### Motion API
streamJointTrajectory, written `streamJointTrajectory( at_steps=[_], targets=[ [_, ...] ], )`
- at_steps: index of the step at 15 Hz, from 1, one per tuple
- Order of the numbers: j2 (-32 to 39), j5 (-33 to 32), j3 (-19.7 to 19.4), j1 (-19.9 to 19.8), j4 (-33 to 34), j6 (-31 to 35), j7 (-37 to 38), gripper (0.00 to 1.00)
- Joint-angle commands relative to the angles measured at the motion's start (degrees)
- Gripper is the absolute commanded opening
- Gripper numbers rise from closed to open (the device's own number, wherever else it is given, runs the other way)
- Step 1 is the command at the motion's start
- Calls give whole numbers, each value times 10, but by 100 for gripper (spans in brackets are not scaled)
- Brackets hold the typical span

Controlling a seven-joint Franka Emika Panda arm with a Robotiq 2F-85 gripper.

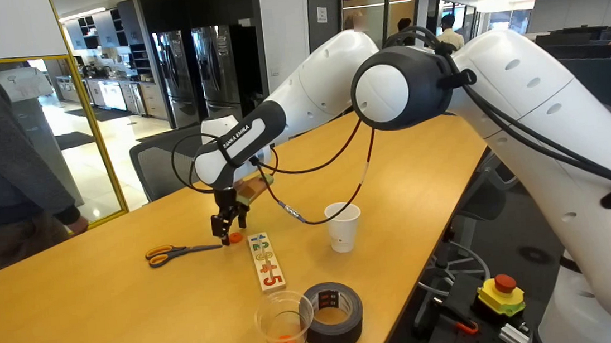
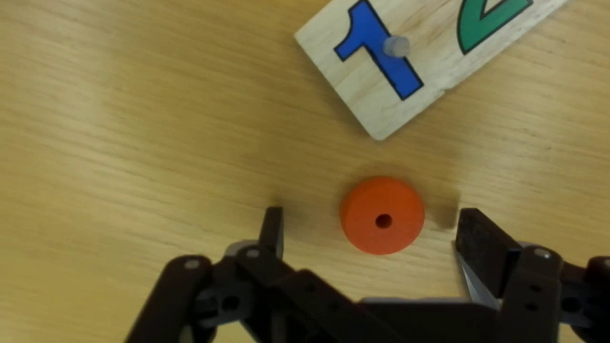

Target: Pick up the orange tokens from the table and put them in the colourless cup. Pick up the yellow tokens from the table and put them in the white cup.

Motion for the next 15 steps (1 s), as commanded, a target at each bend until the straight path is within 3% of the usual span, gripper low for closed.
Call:
streamJointTrajectory(
  at_steps=[1, 8, 15],
  targets=[
    [15, -1, -2, 2, 38, -24, -10, 69],
    [9, -7, -11, 8, 43, -42, 4, 17],
    [-87, -18, -26, 30, -29, -69, 63, 20]
  ],
)
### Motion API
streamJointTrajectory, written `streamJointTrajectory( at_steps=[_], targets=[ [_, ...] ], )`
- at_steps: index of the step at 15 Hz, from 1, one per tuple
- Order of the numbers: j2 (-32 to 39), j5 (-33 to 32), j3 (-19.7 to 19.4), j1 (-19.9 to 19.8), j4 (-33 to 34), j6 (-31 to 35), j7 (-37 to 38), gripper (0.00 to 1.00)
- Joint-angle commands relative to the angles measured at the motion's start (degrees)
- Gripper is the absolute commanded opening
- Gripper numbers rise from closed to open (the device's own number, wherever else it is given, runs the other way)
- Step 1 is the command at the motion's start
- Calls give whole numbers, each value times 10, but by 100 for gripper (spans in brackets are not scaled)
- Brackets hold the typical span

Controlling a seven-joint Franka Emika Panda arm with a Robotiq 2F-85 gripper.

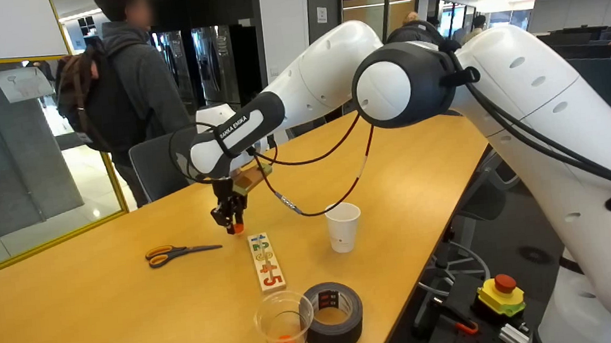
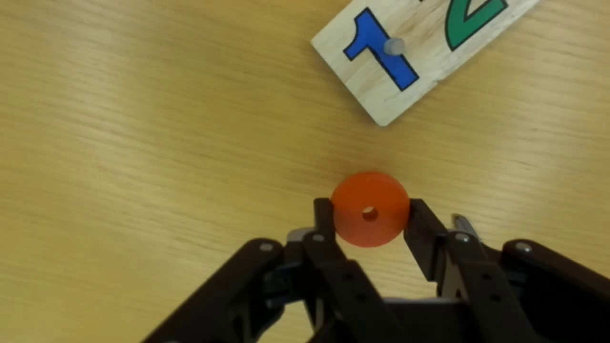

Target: Pick up the orange tokens from the table and put them in the colourless cup. Pick up the yellow tokens from the table and put them in the white cup.

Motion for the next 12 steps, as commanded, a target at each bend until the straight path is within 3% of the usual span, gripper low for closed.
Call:
streamJointTrajectory(
  at_steps=[1, 8, 12],
  targets=[
    [-91, -7, -6, 17, -67, -28, 37, 20],
    [-284, -34, -4, 49, -269, -28, 118, 20],
    [-385, -24, 13, 51, -392, -31, 127, 20]
  ],
)
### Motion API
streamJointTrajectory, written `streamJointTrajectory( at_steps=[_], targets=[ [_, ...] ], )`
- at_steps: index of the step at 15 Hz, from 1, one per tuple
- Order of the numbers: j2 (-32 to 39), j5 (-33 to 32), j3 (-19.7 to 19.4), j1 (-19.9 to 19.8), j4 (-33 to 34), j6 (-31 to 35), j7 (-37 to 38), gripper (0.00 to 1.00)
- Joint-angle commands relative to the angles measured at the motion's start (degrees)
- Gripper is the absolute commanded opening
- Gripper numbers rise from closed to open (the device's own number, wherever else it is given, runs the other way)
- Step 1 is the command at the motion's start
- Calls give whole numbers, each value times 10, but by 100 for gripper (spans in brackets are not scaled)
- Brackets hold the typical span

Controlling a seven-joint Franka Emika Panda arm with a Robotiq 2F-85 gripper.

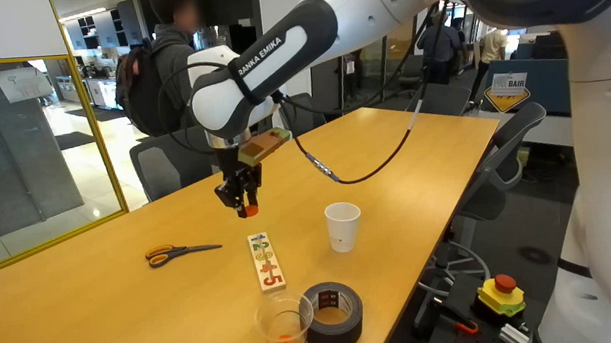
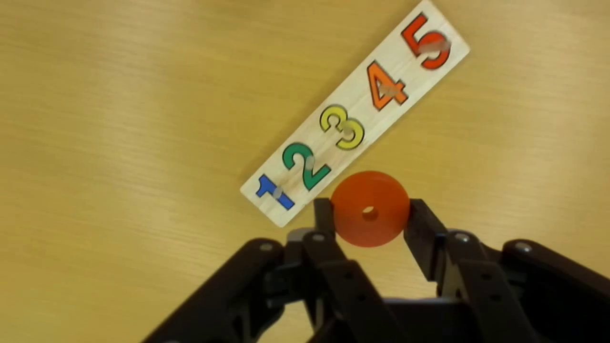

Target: Pick up the orange tokens from the table and put them in the colourless cup. Pick up the yellow tokens from the table and put them in the white cup.

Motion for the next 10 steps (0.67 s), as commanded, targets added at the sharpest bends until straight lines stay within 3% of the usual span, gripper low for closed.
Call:
streamJointTrajectory(
  at_steps=[1, 10],
  targets=[
    [-117, 3, 14, 2, -138, 4, 12, 20],
    [-255, 65, 61, 23, -301, 10, -33, 20]
  ],
)
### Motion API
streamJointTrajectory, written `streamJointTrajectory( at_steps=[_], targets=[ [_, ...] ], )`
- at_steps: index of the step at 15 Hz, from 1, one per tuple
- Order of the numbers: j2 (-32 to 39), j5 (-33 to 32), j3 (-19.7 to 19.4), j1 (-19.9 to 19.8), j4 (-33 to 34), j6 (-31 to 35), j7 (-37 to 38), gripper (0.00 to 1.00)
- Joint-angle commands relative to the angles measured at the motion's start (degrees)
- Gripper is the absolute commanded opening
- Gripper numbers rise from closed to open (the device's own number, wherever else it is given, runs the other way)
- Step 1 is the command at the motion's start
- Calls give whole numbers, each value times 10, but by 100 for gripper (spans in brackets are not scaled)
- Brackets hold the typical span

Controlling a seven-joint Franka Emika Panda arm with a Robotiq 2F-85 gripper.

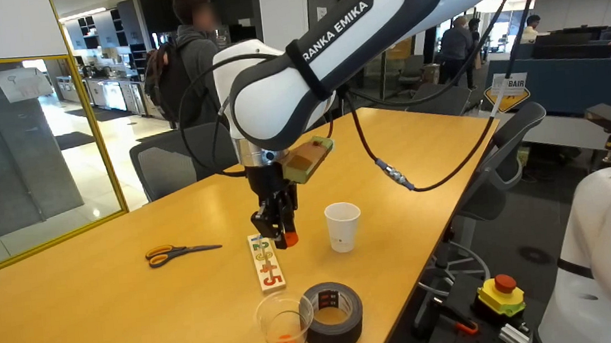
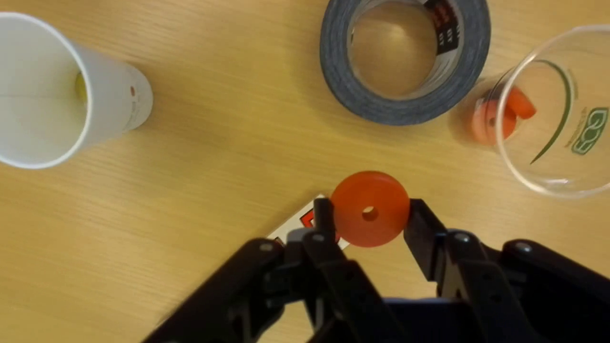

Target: Pick up the orange tokens from the table and put them in the colourless cup. Pick up the yellow tokens from the table and put them in the white cup.

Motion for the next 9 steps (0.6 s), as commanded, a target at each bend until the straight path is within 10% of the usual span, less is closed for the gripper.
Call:
streamJointTrajectory(
  at_steps=[1, 9],
  targets=[
    [-69, 35, 15, 19, -68, 14, -27, 20],
    [-109, 104, 39, 70, -126, 71, -64, 20]
  ],
)
